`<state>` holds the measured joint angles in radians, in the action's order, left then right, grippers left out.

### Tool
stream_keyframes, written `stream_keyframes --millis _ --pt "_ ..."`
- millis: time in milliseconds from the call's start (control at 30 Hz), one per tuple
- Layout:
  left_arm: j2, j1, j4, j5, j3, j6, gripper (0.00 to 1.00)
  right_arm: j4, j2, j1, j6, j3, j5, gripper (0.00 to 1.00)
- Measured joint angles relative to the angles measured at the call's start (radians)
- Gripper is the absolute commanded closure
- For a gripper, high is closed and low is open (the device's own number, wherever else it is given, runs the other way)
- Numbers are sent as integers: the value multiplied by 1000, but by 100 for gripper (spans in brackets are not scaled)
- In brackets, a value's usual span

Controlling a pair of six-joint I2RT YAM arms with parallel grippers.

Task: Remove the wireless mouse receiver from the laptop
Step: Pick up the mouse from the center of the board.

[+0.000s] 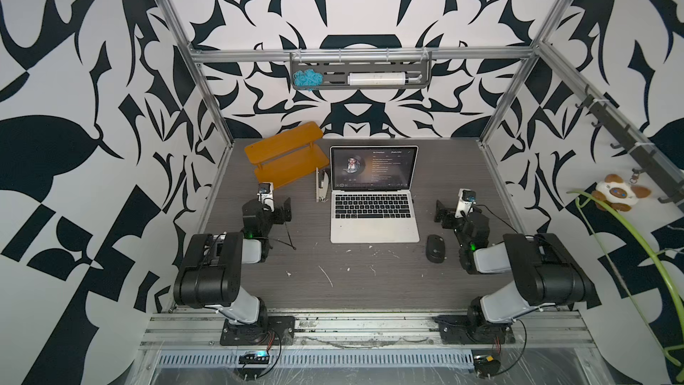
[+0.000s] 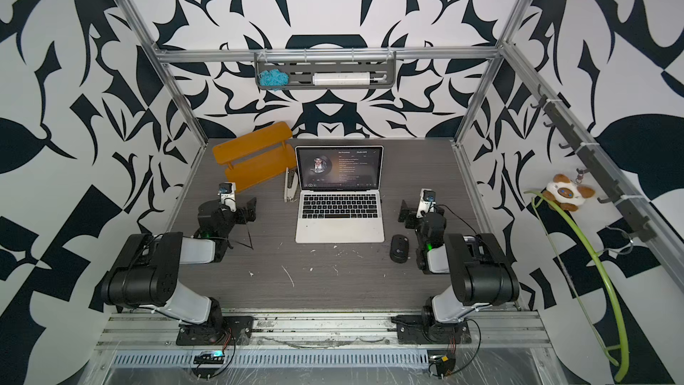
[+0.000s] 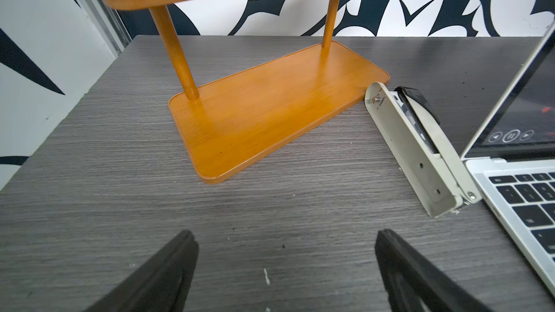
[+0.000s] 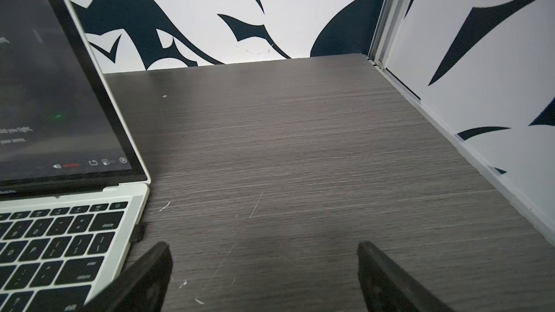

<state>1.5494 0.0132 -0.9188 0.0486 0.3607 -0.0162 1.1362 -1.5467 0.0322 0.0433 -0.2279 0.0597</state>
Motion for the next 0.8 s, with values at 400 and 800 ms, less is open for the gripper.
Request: stream_keyframes --millis 400,800 --pt "0 0 0 0 0 0 1 0 0 2 -14 0 -31 0" --pt "0 0 0 0 0 0 1 -7 0 2 -9 0 -1 0"
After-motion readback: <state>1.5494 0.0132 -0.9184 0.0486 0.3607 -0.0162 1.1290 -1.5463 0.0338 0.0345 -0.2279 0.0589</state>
